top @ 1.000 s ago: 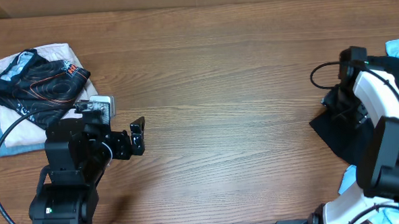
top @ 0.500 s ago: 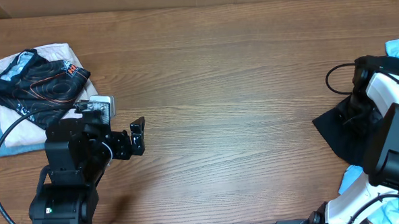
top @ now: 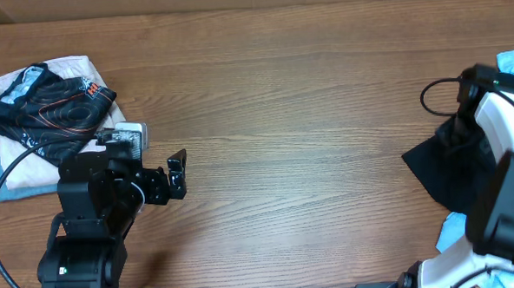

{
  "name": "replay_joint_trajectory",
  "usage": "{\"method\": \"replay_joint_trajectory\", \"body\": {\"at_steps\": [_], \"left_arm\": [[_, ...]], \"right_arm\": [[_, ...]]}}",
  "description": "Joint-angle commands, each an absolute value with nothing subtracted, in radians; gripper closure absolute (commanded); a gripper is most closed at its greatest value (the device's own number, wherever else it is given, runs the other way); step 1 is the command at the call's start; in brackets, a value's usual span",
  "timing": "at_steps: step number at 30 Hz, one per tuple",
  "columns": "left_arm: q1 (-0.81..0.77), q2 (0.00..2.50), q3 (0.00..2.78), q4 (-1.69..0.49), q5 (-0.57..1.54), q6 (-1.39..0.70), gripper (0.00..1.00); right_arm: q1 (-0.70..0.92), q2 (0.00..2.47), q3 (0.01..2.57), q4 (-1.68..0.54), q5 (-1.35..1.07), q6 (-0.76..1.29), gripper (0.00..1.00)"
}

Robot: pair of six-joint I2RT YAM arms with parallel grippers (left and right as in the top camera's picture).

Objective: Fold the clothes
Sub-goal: 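Grasp the black T-shirt edge with the right gripper, then drag the black T-shirt left onto the table center with right gripper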

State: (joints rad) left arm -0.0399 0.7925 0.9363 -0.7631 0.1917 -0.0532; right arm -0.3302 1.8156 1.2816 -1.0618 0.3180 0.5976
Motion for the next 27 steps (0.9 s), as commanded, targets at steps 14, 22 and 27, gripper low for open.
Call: {"method": "replay_joint_trajectory", "body": {"at_steps": [14,22,27], "left_arm": [[-0.048,0.792,0.962,-0.758,0.207,-0.06,0.0],[-0.048,0.792,0.962,-0.758,0.207,-0.06,0.0],[-0.048,0.792,0.962,-0.755,0.207,-0.06,0.0]], "right_arm": [[-0.321,1.814,1.294,-0.946,0.311,0.387,0.28],[-0.362,1.948,1.289,-0.902,0.321,0.358,0.15],[-0.362,1.951,1.291,-0.917,0.309,0.362,0.87]]}}
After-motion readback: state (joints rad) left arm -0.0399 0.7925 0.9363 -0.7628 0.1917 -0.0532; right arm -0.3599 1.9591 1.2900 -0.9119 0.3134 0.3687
